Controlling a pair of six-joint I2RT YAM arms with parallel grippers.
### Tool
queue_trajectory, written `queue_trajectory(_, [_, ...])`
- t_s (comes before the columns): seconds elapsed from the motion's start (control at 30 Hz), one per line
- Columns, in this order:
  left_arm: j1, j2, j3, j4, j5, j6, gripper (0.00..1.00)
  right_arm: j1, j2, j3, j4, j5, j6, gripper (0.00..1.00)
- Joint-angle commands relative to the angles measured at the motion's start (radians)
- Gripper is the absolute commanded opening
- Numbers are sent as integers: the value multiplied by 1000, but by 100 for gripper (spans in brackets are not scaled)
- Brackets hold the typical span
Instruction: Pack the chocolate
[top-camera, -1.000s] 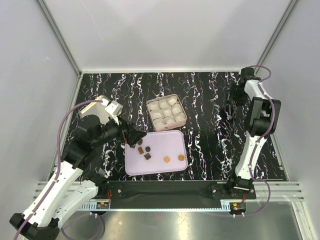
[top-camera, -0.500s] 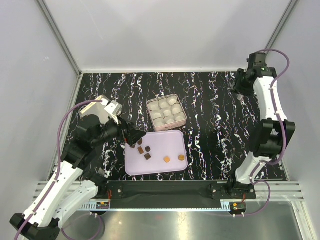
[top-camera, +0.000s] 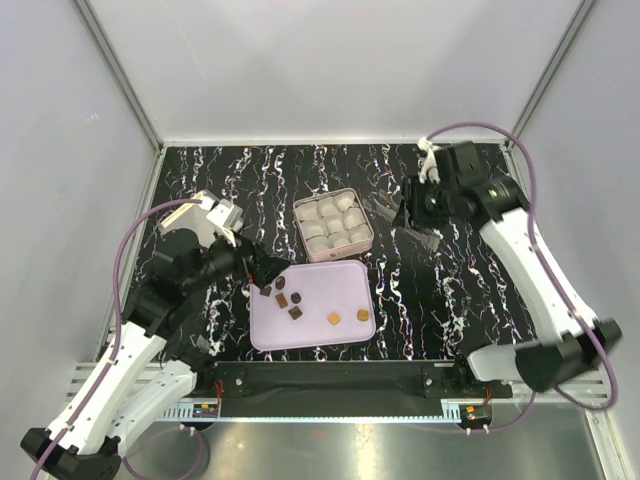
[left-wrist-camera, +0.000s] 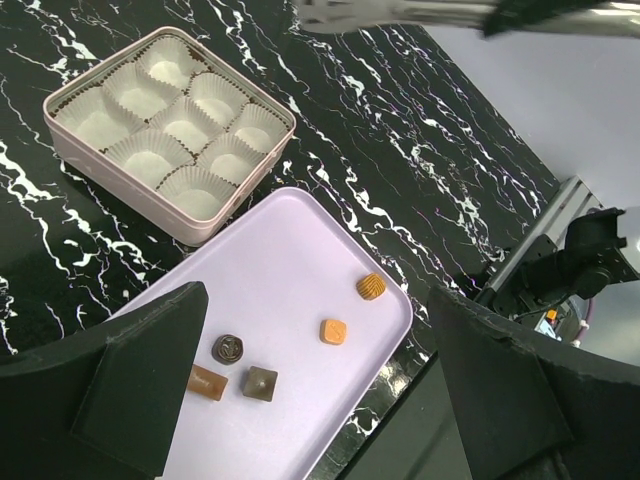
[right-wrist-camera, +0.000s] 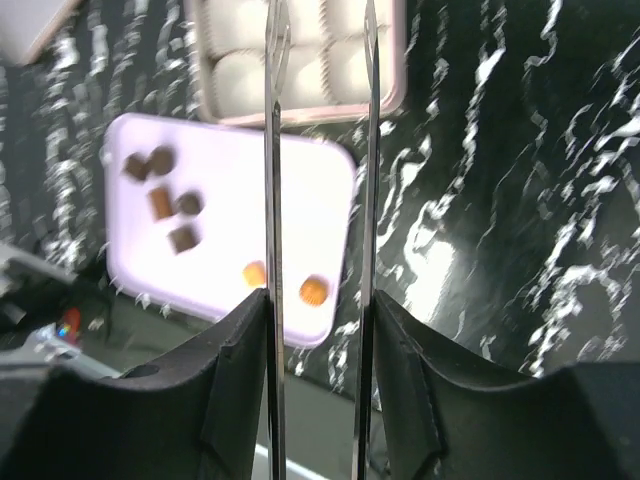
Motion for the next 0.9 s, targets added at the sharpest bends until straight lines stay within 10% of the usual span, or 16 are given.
queue_trajectory(0.0, [10,1,5,12,-29,6,99,9,-194,-93,7,-87,59,49])
queue_trajectory(0.43, [32,13,8,-1,-62,10,99,101,-592,-515,50,-159,232,47])
queue_trajectory(0.87, [32,13,8,-13,-94,15,99,353,-467,-515,53,-2,215,48])
